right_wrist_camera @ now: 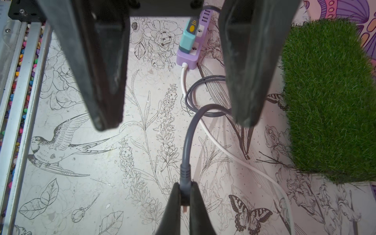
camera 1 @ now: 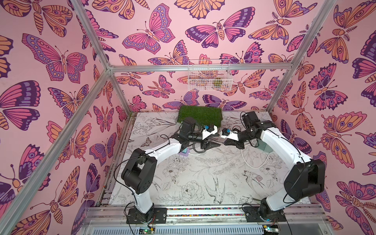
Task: Charge mp3
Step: Pick up the charging cable from the center of the board.
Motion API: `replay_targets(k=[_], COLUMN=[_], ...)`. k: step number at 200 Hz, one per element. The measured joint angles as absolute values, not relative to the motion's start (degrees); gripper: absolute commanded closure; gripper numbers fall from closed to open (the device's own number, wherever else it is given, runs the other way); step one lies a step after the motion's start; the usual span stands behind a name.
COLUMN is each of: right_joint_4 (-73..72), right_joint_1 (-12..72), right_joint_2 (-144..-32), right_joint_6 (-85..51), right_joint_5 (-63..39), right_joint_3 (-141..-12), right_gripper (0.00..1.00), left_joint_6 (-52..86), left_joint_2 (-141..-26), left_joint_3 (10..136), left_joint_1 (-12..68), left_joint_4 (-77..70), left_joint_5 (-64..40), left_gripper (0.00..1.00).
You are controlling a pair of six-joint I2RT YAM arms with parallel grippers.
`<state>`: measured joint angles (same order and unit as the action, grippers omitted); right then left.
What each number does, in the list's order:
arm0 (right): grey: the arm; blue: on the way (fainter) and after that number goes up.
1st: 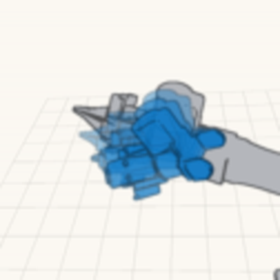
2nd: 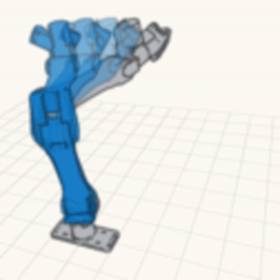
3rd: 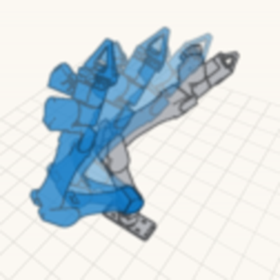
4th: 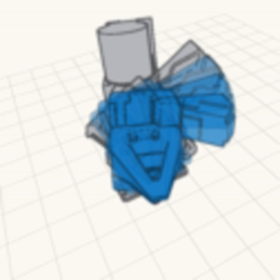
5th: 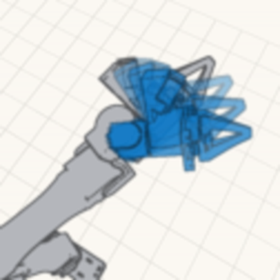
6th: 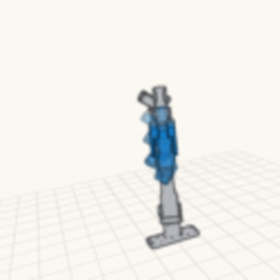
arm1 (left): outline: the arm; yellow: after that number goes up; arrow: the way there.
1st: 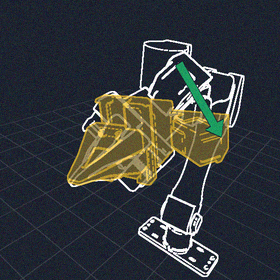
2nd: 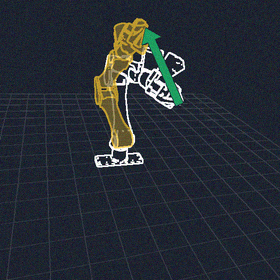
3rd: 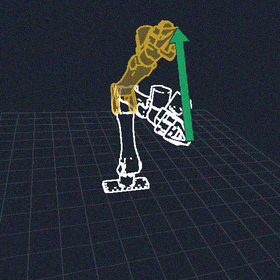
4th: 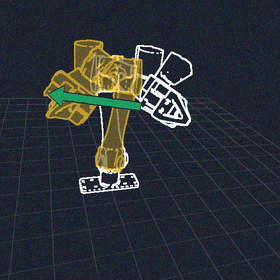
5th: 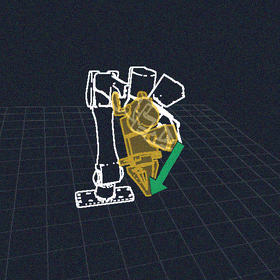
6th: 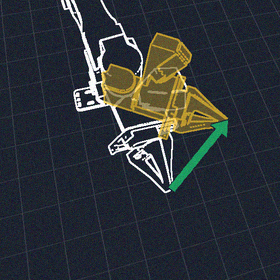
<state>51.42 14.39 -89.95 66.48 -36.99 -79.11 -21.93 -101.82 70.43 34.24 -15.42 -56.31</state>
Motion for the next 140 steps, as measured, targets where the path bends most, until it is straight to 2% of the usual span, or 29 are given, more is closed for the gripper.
replay_targets(k=[140], right_joint_4=[54.52], right_joint_1=[16.49], right_joint_2=[-88.09], right_joint_6=[65.76], right_joint_5=[-37.28], right_joint_3=[-79.70], right_gripper=[1.00], left_joint_6=[-22.26], left_joint_2=[-104.66], left_joint_3=[70.48], left_joint_1=[36.36], left_joint_4=[-16.88], left_joint_5=[-55.44], left_gripper=[0.66])
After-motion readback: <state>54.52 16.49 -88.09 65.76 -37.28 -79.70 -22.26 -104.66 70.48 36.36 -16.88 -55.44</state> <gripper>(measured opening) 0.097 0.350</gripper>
